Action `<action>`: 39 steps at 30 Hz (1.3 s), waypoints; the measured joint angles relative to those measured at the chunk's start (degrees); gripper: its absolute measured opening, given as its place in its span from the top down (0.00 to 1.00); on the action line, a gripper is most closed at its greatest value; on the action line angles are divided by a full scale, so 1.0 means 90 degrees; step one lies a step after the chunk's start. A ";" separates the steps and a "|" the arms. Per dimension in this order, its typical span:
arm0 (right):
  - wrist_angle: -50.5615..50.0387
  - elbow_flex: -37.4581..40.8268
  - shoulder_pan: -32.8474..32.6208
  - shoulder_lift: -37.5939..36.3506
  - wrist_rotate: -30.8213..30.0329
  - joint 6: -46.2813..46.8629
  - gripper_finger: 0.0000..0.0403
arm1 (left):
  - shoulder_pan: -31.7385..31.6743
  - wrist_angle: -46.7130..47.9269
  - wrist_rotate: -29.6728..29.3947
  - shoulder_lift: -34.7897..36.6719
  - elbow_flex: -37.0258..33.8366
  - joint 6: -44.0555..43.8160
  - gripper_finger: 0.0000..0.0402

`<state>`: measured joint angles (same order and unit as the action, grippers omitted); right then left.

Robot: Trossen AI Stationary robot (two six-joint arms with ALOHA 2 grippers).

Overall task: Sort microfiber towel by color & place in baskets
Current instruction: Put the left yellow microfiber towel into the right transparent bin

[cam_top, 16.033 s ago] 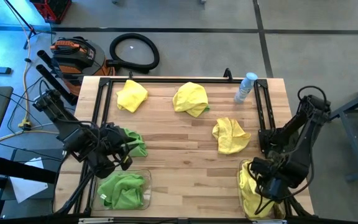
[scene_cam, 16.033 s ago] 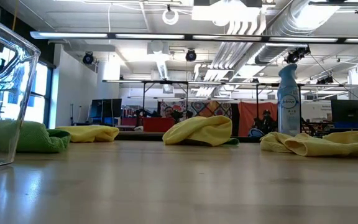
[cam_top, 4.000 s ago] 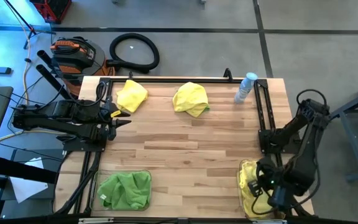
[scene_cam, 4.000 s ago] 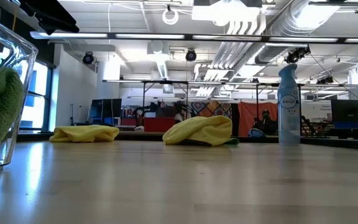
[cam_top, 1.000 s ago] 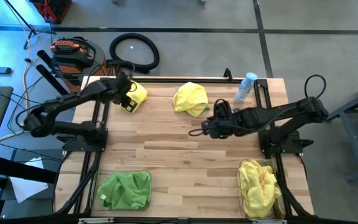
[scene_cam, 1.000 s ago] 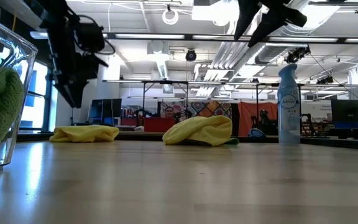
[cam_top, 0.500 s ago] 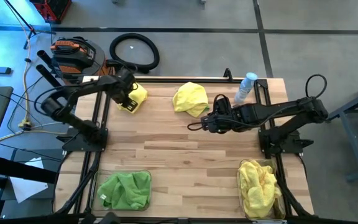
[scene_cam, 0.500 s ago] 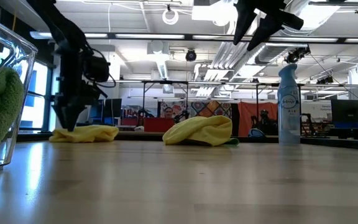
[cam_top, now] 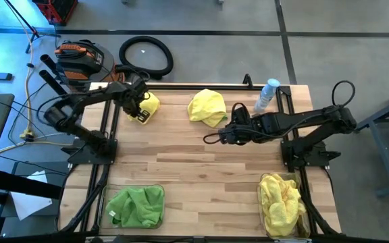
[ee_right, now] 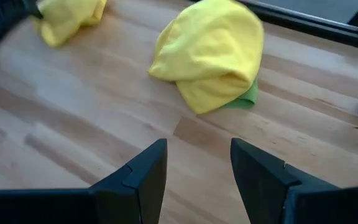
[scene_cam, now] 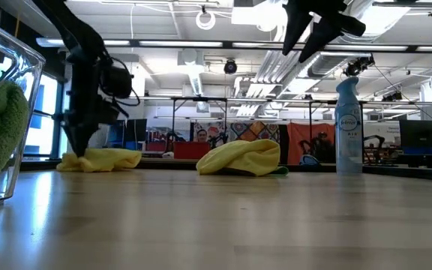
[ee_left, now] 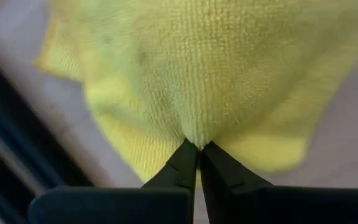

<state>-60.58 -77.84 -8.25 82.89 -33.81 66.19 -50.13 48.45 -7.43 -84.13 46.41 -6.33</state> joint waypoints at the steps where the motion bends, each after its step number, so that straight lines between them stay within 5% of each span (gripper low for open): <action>1: 0.0025 0.0021 0.0000 0.0021 0.0048 -0.0121 0.57 | 0.0052 0.0149 0.0036 0.0207 0.0000 -0.0127 1.00; 10: 0.1772 0.1812 -0.0208 -0.0110 0.1143 -0.0863 0.60 | 0.1236 0.1087 0.0750 0.2868 0.0000 -0.2195 1.00; 19: 0.3518 0.3731 -0.0911 -0.1764 0.0895 -0.0923 0.69 | 0.3295 0.0754 0.1021 0.4507 0.0000 -0.4861 1.00; 28: 0.3617 0.4313 -0.0999 -0.3198 0.0429 -0.1331 0.70 | 0.5236 -0.0660 0.0086 0.3966 0.0000 -0.6292 1.00; 39: 0.6346 0.4313 -0.0662 -0.2813 0.1234 -0.3294 0.65 | 0.6199 -0.2659 0.0301 0.1948 -0.0002 -0.6732 1.00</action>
<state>-3.46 -39.03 -14.21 57.58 -22.70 36.55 5.66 24.52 -4.73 -66.60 46.39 -66.92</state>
